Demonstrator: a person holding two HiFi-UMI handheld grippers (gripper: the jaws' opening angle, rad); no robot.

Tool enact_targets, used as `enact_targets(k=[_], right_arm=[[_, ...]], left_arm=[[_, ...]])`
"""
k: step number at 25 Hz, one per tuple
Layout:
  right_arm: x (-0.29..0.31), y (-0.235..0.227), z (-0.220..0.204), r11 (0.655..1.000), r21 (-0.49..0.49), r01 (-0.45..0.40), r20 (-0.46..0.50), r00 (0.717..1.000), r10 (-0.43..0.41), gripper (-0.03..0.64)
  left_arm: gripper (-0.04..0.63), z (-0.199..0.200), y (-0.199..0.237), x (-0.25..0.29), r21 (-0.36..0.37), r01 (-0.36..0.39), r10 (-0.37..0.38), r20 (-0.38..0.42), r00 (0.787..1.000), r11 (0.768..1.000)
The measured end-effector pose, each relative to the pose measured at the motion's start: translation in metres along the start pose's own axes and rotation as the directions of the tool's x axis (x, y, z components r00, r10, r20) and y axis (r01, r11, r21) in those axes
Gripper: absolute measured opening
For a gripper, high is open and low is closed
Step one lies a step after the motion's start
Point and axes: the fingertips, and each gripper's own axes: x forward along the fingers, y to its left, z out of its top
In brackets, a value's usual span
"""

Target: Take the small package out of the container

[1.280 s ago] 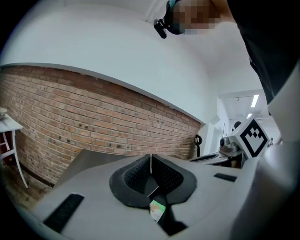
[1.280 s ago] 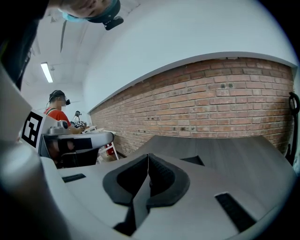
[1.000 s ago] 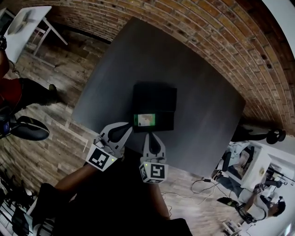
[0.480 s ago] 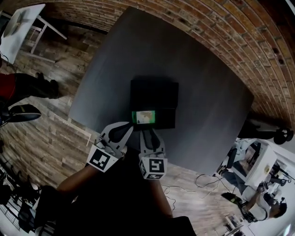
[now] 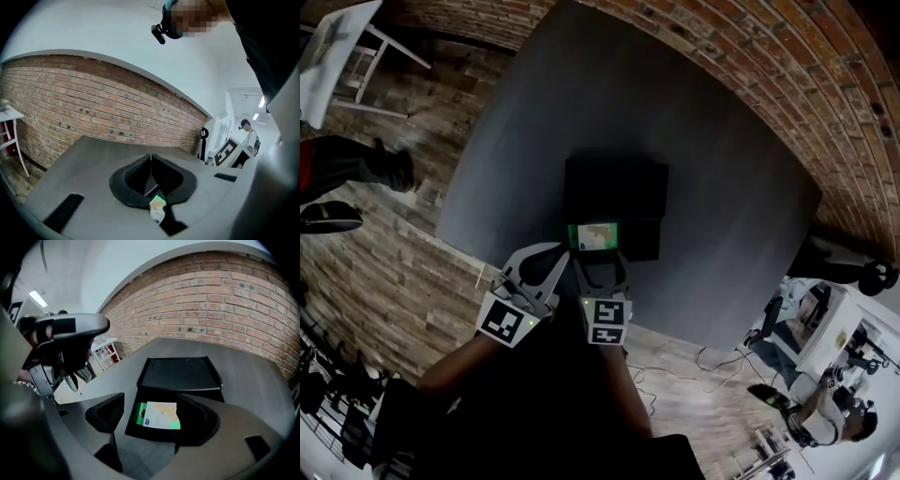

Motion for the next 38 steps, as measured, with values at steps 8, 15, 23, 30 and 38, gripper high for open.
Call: enact_targets(k=[8, 15, 23, 30, 38], right_arm=[[0.033, -0.016, -0.034, 0.999, 0.022, 0.047, -0.152, 0.987, -0.043, 0.365], [0.052, -0.022, -0.048, 0.997, 0.009, 0.07, -0.241, 0.968, -0.066, 0.39], [0.071, -0.027, -0.063, 0.997, -0.028, 0.071, -0.33, 0.941, -0.076, 0.403], [0.08, -0.034, -0.079, 0.997, -0.025, 0.07, -0.422, 0.903, -0.074, 0.416], [0.088, -0.034, -0.084, 0.999, 0.004, 0.049, -0.478, 0.877, -0.041, 0.426]], left_arm=[[0.037, 0.005, 0.021, 0.007, -0.021, -0.011, 0.011, 0.008, 1.0, 1.0], [0.037, 0.005, 0.037, 0.01, -0.049, -0.019, 0.019, 0.0, 1.0, 0.999], [0.037, 0.005, 0.052, 0.017, -0.064, -0.031, 0.032, 0.0, 1.0, 0.997], [0.037, 0.001, 0.063, 0.024, -0.071, -0.044, 0.044, -0.013, 0.999, 0.996], [0.037, -0.001, 0.07, 0.034, -0.091, -0.054, 0.052, -0.02, 0.998, 0.994]])
